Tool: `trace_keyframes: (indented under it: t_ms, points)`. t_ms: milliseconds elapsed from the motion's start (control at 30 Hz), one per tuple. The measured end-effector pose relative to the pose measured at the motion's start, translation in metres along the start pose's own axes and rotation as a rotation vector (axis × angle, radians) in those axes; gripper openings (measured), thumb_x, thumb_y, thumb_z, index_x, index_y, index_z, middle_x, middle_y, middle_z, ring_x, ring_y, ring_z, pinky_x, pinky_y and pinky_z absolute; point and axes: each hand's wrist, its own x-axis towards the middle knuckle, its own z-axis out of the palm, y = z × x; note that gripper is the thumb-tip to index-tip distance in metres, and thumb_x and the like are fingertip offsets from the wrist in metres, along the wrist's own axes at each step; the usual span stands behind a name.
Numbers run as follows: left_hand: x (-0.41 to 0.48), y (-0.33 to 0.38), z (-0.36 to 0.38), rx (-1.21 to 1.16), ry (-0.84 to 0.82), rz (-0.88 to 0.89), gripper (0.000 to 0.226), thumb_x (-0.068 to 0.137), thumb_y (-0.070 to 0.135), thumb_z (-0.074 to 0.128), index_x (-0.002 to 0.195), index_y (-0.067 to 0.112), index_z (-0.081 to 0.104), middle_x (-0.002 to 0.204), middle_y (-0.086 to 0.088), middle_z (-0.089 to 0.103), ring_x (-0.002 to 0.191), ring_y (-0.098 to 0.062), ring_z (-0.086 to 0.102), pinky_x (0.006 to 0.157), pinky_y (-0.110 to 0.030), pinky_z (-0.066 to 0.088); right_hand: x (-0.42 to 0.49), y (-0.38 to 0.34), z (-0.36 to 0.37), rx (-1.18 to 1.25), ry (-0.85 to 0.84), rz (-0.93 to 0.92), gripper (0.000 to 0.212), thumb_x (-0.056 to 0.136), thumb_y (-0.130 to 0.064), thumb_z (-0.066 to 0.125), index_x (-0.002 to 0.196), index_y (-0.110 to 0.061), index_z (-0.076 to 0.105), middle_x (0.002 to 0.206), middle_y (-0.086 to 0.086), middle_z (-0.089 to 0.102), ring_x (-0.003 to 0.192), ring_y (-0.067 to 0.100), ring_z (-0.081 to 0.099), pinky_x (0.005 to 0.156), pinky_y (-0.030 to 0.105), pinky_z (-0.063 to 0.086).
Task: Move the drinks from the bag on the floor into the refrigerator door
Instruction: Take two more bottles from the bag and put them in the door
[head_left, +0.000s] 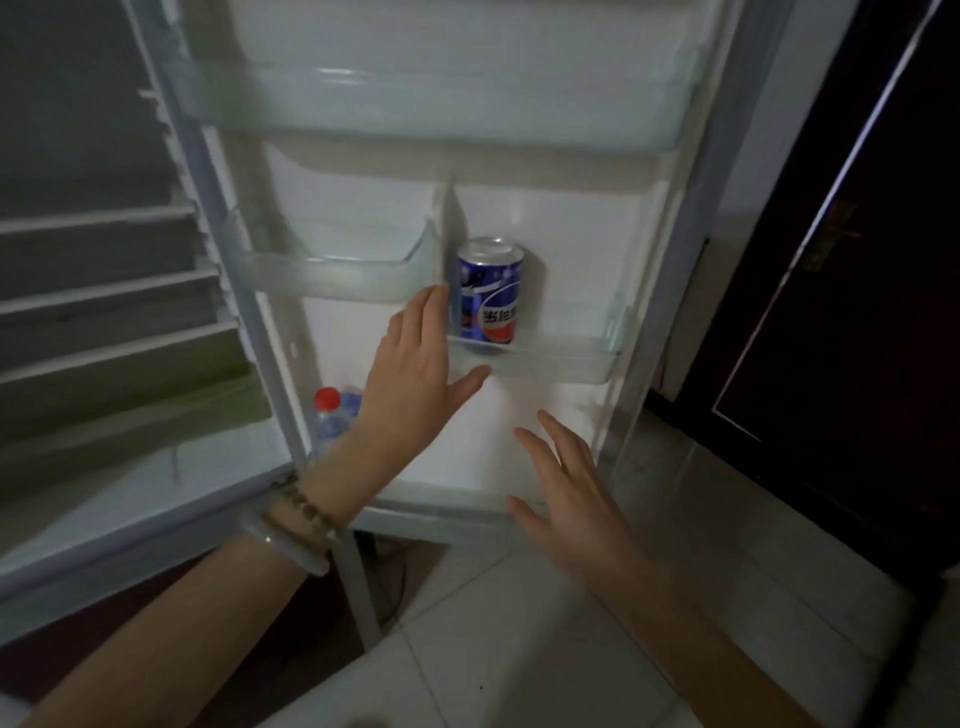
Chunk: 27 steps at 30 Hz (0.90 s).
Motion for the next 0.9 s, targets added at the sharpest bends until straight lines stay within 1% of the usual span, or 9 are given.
trace_keyframes:
  t_ms: [100, 233, 367, 400, 500, 567, 700, 767, 900]
  points:
    - [-0.049, -0.018, -0.009, 0.174, -0.084, -0.044, 0.08, 0.08, 0.045, 0.062, 0.137, -0.004, 0.034, 0.137, -0.023, 0.045, 0.124, -0.037, 0.045, 0.102, -0.047, 0.04, 0.0, -0.006, 0.016, 0.042, -0.049, -0.069, 0.063, 0.087, -0.028, 0.059, 0.142, -0.018, 0.029, 0.154, 0.002, 0.013, 0.139, 0.015, 0.012, 0.111, 0.031, 0.023]
    - [-0.118, -0.045, -0.027, 0.319, -0.176, -0.142, 0.077, 0.076, 0.042, 0.072, 0.131, -0.002, 0.042, 0.131, -0.02, 0.051, 0.116, -0.036, 0.052, 0.094, -0.044, 0.044, 0.0, -0.014, 0.053, 0.072, -0.134, -0.21, 0.065, 0.082, -0.025, 0.066, 0.138, -0.009, 0.037, 0.149, 0.014, 0.026, 0.135, 0.023, 0.022, 0.106, 0.037, 0.028]
    - [-0.181, -0.056, -0.05, 0.457, -0.251, -0.31, 0.067, 0.079, 0.05, 0.052, 0.125, 0.002, 0.05, 0.123, -0.017, 0.058, 0.108, -0.033, 0.056, 0.087, -0.04, 0.048, 0.002, -0.036, 0.096, 0.097, -0.262, -0.322, 0.066, 0.079, -0.029, 0.066, 0.135, -0.005, 0.04, 0.145, 0.02, 0.032, 0.133, 0.034, 0.03, 0.107, 0.045, 0.032]
    - [-0.195, -0.059, -0.055, 0.481, -0.278, -0.356, 0.067, 0.078, 0.05, 0.054, 0.125, 0.002, 0.05, 0.123, -0.017, 0.059, 0.108, -0.033, 0.057, 0.087, -0.04, 0.048, 0.002, -0.043, 0.106, 0.096, -0.291, -0.357, 0.068, 0.077, -0.03, 0.066, 0.135, -0.004, 0.04, 0.144, 0.022, 0.034, 0.132, 0.036, 0.033, 0.106, 0.048, 0.035]
    - [-0.236, -0.065, -0.069, 0.532, -0.321, -0.477, 0.074, 0.069, 0.045, 0.074, 0.124, 0.0, 0.053, 0.124, -0.017, 0.059, 0.111, -0.034, 0.057, 0.09, -0.042, 0.047, 0.0, -0.07, 0.133, 0.099, -0.359, -0.454, 0.075, 0.07, -0.025, 0.077, 0.133, -0.003, 0.043, 0.138, 0.024, 0.041, 0.125, 0.04, 0.043, 0.103, 0.053, 0.038]
    - [-0.261, -0.067, -0.08, 0.566, -0.341, -0.526, 0.078, 0.066, 0.044, 0.078, 0.125, -0.001, 0.054, 0.126, -0.017, 0.058, 0.114, -0.033, 0.056, 0.091, -0.042, 0.047, -0.003, -0.09, 0.146, 0.082, -0.381, -0.506, 0.078, 0.066, -0.023, 0.082, 0.132, -0.003, 0.045, 0.136, 0.024, 0.044, 0.123, 0.041, 0.046, 0.101, 0.047, 0.033]
    - [-0.31, -0.073, -0.096, 0.641, -0.378, -0.614, 0.079, 0.067, 0.048, 0.076, 0.126, 0.0, 0.053, 0.128, -0.017, 0.057, 0.115, -0.033, 0.056, 0.093, -0.042, 0.046, -0.01, -0.122, 0.178, 0.101, -0.458, -0.619, 0.078, 0.067, -0.021, 0.082, 0.132, -0.003, 0.044, 0.137, 0.024, 0.044, 0.124, 0.041, 0.045, 0.098, 0.05, 0.039]
    - [-0.336, -0.078, -0.099, 0.669, -0.402, -0.674, 0.08, 0.068, 0.05, 0.075, 0.127, 0.0, 0.052, 0.129, -0.017, 0.056, 0.116, -0.033, 0.055, 0.093, -0.042, 0.046, -0.013, -0.136, 0.196, 0.076, -0.518, -0.665, 0.077, 0.07, -0.021, 0.079, 0.135, -0.004, 0.041, 0.14, 0.023, 0.041, 0.128, 0.039, 0.04, 0.102, 0.05, 0.039]
    - [-0.388, -0.09, -0.095, 0.695, -0.474, -0.791, 0.084, 0.066, 0.055, 0.075, 0.127, 0.002, 0.053, 0.13, -0.016, 0.055, 0.117, -0.033, 0.055, 0.094, -0.044, 0.045, -0.026, -0.158, 0.237, 0.053, -0.662, -0.739, 0.076, 0.084, -0.028, 0.066, 0.145, -0.011, 0.024, 0.152, 0.015, 0.022, 0.14, 0.03, 0.019, 0.112, 0.037, 0.019]
